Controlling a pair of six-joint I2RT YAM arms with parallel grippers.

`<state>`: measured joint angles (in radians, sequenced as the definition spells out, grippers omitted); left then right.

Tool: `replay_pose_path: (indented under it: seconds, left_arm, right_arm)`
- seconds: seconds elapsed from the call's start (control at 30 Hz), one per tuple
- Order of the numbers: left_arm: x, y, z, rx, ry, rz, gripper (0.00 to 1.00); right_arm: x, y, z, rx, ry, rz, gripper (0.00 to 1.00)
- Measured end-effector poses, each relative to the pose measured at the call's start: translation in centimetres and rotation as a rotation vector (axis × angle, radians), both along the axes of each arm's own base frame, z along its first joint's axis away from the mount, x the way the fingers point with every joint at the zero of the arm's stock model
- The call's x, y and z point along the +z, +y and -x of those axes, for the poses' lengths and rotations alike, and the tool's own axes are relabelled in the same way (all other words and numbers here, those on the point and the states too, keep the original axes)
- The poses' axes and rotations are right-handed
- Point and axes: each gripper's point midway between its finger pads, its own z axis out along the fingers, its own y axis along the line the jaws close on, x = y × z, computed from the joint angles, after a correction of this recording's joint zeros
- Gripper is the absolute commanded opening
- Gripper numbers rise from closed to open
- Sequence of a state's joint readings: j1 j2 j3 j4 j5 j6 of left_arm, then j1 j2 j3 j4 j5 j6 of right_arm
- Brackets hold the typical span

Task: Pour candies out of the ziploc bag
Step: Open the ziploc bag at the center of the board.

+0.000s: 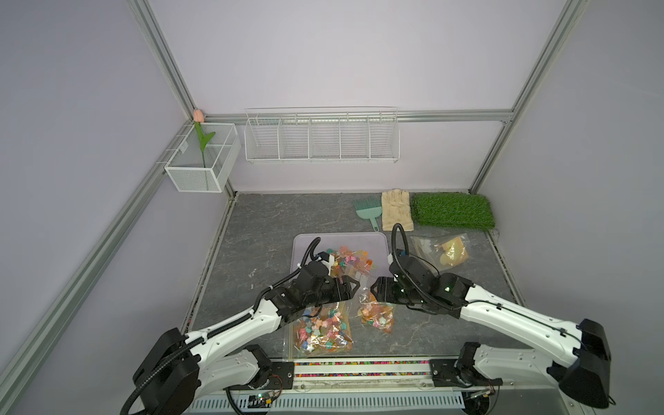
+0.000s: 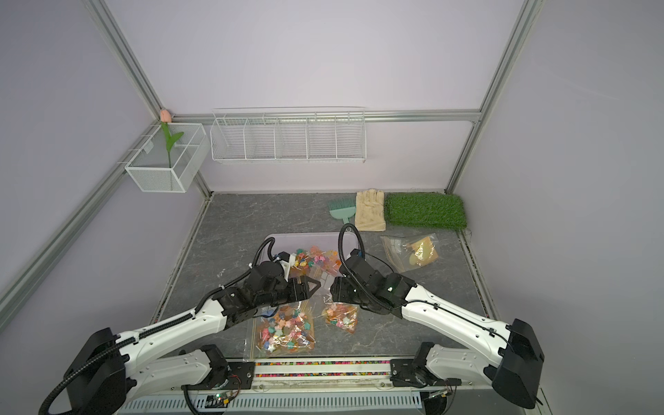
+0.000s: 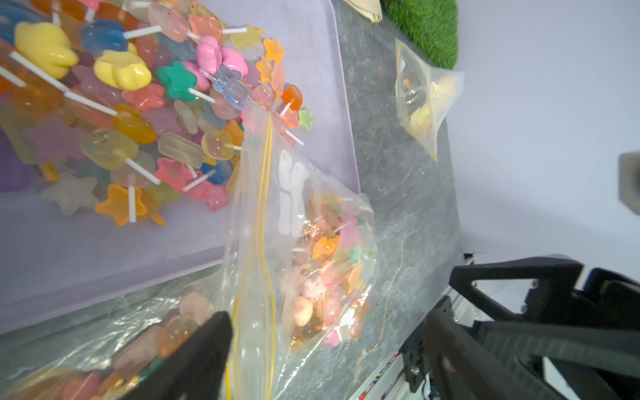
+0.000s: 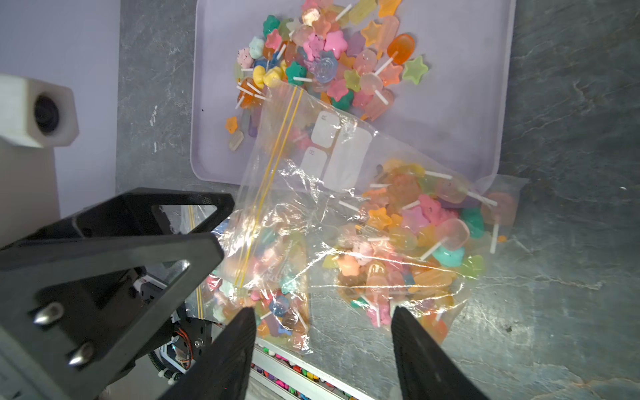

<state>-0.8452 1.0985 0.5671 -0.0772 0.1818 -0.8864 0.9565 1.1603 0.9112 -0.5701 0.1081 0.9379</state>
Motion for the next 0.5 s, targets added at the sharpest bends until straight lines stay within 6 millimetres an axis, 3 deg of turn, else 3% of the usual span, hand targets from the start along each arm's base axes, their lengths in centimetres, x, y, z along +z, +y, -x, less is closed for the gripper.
replay_pose_path:
  seconds: [0.2, 0.3, 0.5]
  left_arm:
    - [0.4, 1.1, -0.2, 0.057, -0.012, 0.067, 1.00]
    - [0.1, 2.6, -0.3, 0.117, -0.013, 0.073, 1.00]
    - [2.8, 9.7, -1.8, 0.393, -0.073, 0.093, 0.96]
  right_arm:
    - [0.5, 1.8, -1.0, 0.006, 0.005, 0.007, 0.67]
    - [0.5, 2.6, -1.5, 0.001, 0.025, 0.029, 0.67]
    - [1.3, 5.6, -2.7, -0.005, 0.057, 0.100, 0.70]
